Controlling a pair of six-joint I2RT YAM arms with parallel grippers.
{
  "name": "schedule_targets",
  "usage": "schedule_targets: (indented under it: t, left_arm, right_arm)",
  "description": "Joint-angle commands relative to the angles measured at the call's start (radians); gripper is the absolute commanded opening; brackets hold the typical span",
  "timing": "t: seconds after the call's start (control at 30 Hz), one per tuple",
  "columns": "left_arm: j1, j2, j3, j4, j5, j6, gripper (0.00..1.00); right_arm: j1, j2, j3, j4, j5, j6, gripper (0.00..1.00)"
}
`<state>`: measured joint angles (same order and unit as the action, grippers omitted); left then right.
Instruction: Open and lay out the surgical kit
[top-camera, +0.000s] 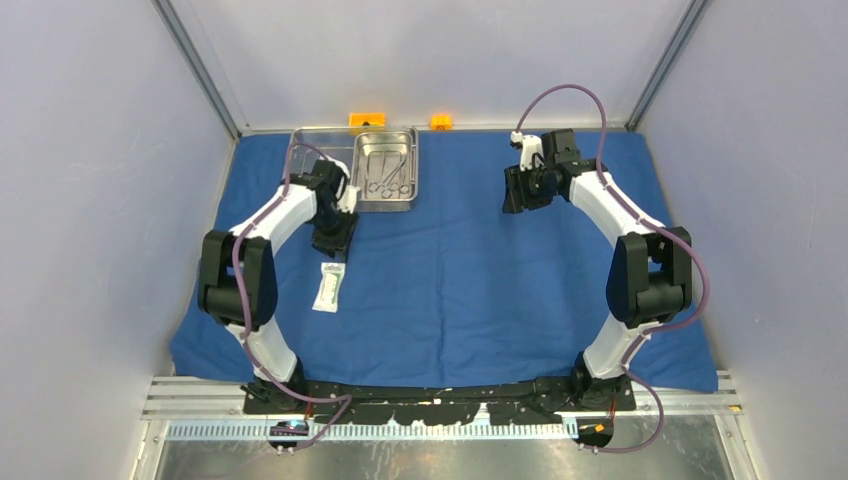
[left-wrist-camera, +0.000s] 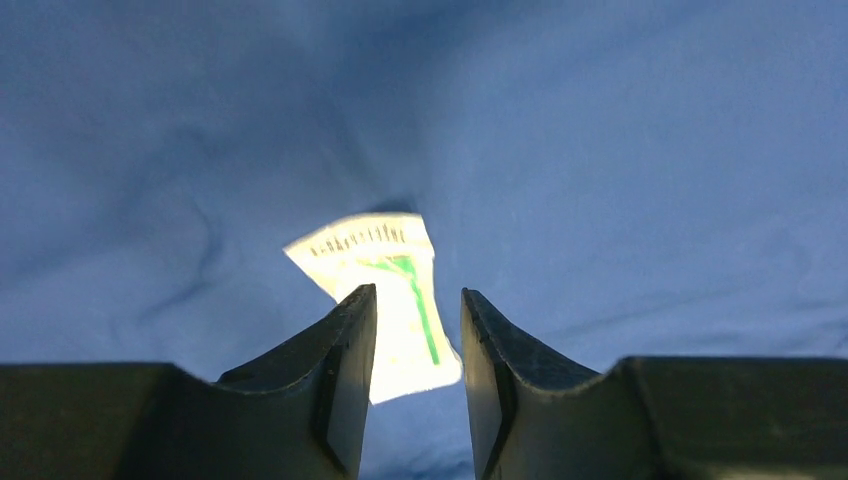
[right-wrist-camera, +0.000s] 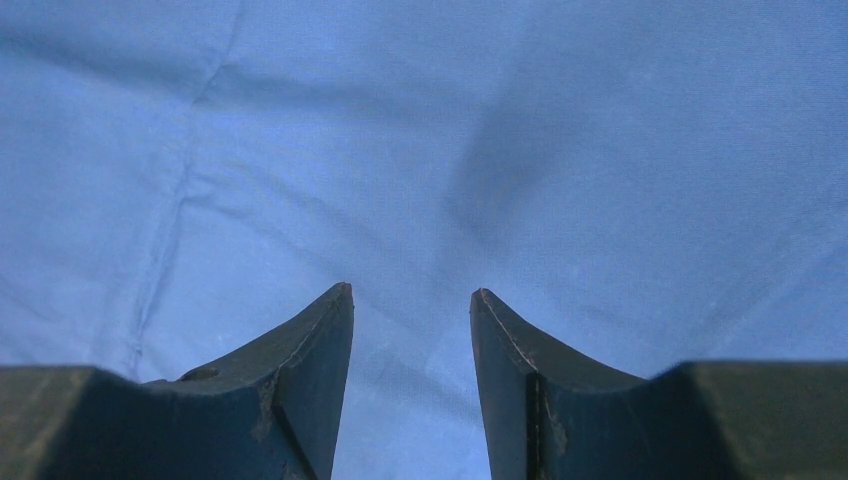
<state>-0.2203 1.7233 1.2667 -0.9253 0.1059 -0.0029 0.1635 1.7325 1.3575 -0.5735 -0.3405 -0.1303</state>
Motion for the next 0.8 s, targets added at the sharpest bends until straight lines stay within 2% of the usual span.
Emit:
schedule_targets:
  t: [0.0,0.13,0.33,0.5,0.77]
  left_arm:
    - [0.013,0.057,0.086,0.083,-0.035,0.057,0.38]
    - [0.040,0.053,0.175,0.143,-0.043,0.073,0.41]
    - [0.078,0.136,0.386,0.172,-0.068,0.093,0.52]
    - [0.106,0.293,0.582,0.159,-0.063,0.073,0.55]
    - [0.145,0.609,0.931,0.040,-0.036,0.104,0.56]
  right_arm:
    - [0.002,-0.009,0.014,0.011,0.009,-0.016,0.52]
    - [0.002,-0.015,0.012,0.011,0.008,-0.020,0.52]
    - [0.002,-0.017,0.013,0.010,0.006,-0.022,0.52]
    - [0.001,-0.010,0.017,0.011,0.009,-0.025,0.52]
    - [0.002,-0.004,0.014,0.008,0.018,-0.033,0.52]
